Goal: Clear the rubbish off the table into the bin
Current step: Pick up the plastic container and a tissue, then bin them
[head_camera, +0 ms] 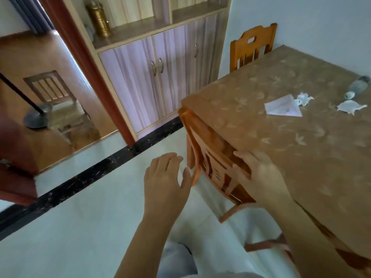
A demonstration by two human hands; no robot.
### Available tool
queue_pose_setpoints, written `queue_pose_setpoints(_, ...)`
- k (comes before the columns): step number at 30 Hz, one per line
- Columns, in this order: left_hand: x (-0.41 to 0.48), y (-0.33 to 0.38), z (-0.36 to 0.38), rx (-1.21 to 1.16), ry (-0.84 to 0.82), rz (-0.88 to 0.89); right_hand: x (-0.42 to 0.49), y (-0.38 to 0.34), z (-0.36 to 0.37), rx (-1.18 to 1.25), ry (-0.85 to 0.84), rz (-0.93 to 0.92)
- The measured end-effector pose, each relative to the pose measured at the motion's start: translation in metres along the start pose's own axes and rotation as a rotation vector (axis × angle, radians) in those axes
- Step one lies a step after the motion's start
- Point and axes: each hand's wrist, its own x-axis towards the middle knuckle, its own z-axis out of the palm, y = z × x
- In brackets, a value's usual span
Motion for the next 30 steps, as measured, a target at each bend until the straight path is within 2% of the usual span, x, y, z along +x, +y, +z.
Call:
queue_pose_setpoints(5, 0.089, -0.040, 0.011, -0.083, -0.040, 0.159, 0.069, -0.024, 0.018, -0.022, 0.085, 0.075)
queue_pose_setpoints(12, 0.177, -0.047, 0.058, -0.224, -0.188, 0.292, 0.114, 0.015, 0.033, -0.116, 0.108, 0.274)
queue_pose_setpoints(23, 0.310, 0.037, 0.157, -0.259, -0.227, 0.640, 0.197, 0.111, 0.026, -0.127, 0.356, 0.472)
queue_pose_setpoints(30, 0.351, 0.088, 0.240, -0.301, -0.381, 0.778, 0.223, 0.178, 0.019, -0.198, 0.377, 0.632)
